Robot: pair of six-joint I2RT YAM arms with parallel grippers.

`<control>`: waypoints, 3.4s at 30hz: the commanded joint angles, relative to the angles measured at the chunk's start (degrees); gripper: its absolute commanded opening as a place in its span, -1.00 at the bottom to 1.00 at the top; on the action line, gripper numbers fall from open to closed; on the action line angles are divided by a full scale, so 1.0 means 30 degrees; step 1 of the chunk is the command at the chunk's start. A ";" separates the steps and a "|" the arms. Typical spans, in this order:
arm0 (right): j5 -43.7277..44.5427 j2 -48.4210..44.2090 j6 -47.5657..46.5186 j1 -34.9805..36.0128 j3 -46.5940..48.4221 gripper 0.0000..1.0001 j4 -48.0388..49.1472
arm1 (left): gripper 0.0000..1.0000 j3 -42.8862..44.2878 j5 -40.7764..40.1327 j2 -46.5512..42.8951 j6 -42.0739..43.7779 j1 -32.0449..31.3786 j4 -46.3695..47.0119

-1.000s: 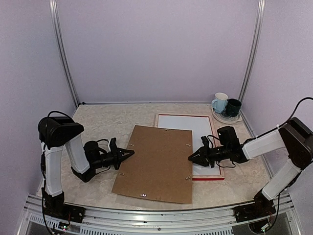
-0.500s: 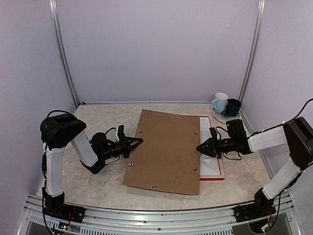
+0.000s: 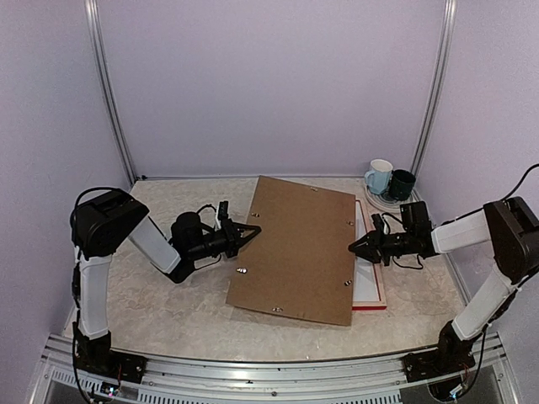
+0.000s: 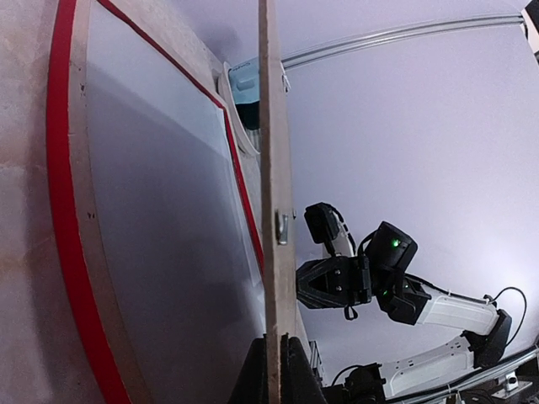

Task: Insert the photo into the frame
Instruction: Place the backboard on the frame body.

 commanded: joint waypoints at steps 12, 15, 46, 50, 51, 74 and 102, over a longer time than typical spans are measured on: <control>-0.2592 0.1487 -0.0865 -0.1535 0.2205 -0.66 0.0638 | -1.00 0.2702 -0.0542 0.1563 0.3358 -0.1167 -0.6220; -0.2791 0.1826 -0.0861 -0.1771 0.2287 -0.66 0.0820 | -1.00 0.2921 -0.0561 0.1882 0.3390 -0.1199 -0.6441; -0.3795 0.4795 -0.0799 -0.3810 0.3970 -0.75 0.0965 | -0.85 0.4348 -0.0962 0.3436 0.4498 -0.1200 -0.9029; -0.3741 0.4945 -0.0858 -0.3833 0.4092 -0.78 0.0901 | -0.85 0.4588 -0.1002 0.3775 0.4663 -0.1167 -0.9265; -0.3734 0.4961 -0.0901 -0.3833 0.4120 -0.78 0.0854 | -0.84 0.4623 -0.1000 0.3834 0.4705 -0.1144 -0.9314; -0.3937 0.5238 -0.0496 -0.4783 0.5146 -0.85 0.0696 | -0.80 0.4679 -0.1429 0.3700 0.5039 -0.0790 -1.0347; 0.1642 0.2691 -0.3971 -0.5109 0.4480 -0.28 -0.3728 | -1.00 0.4274 -0.3900 0.2834 0.4310 -0.0877 -1.0788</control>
